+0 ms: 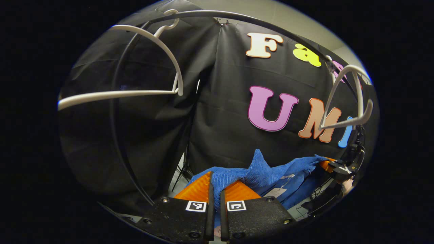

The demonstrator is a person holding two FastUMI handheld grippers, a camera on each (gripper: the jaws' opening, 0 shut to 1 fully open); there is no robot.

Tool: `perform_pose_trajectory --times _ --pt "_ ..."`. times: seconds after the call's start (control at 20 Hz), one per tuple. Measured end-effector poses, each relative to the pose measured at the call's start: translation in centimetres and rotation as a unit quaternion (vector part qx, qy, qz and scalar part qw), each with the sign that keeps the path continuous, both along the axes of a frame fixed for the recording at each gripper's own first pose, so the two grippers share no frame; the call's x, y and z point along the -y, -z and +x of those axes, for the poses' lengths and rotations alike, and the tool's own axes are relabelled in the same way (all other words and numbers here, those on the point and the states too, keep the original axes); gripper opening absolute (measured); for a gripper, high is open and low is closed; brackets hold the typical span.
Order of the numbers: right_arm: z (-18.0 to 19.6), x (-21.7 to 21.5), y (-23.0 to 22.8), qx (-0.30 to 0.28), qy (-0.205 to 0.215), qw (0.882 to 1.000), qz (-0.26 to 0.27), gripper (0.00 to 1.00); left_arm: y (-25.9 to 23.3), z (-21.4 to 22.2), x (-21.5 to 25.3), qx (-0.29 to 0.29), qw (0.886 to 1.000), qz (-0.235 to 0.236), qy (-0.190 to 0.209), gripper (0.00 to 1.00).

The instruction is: Grasp the clothes on the hanger with both hands and then place them into the laundry hamper below.

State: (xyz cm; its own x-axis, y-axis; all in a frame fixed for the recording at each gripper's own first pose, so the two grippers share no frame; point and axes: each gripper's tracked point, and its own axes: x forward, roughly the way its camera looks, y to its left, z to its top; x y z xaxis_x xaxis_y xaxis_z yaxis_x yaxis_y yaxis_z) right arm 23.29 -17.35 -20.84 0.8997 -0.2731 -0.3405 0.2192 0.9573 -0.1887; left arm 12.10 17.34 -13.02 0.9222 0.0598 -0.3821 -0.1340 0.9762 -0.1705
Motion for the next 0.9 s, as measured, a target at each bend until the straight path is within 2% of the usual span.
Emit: perform_pose_trajectory --times 0.6,0.9 --pt "-5.3 -0.9 4.0 -0.047 0.005 0.999 0.008 0.04 6.7 -5.1 0.7 -0.067 0.998 -0.013 -0.014 0.08" --pt "-7.4 -1.6 4.9 -0.059 0.006 0.998 0.012 0.04 10.0 -7.4 1.7 -0.105 0.994 0.002 0.002 0.08"
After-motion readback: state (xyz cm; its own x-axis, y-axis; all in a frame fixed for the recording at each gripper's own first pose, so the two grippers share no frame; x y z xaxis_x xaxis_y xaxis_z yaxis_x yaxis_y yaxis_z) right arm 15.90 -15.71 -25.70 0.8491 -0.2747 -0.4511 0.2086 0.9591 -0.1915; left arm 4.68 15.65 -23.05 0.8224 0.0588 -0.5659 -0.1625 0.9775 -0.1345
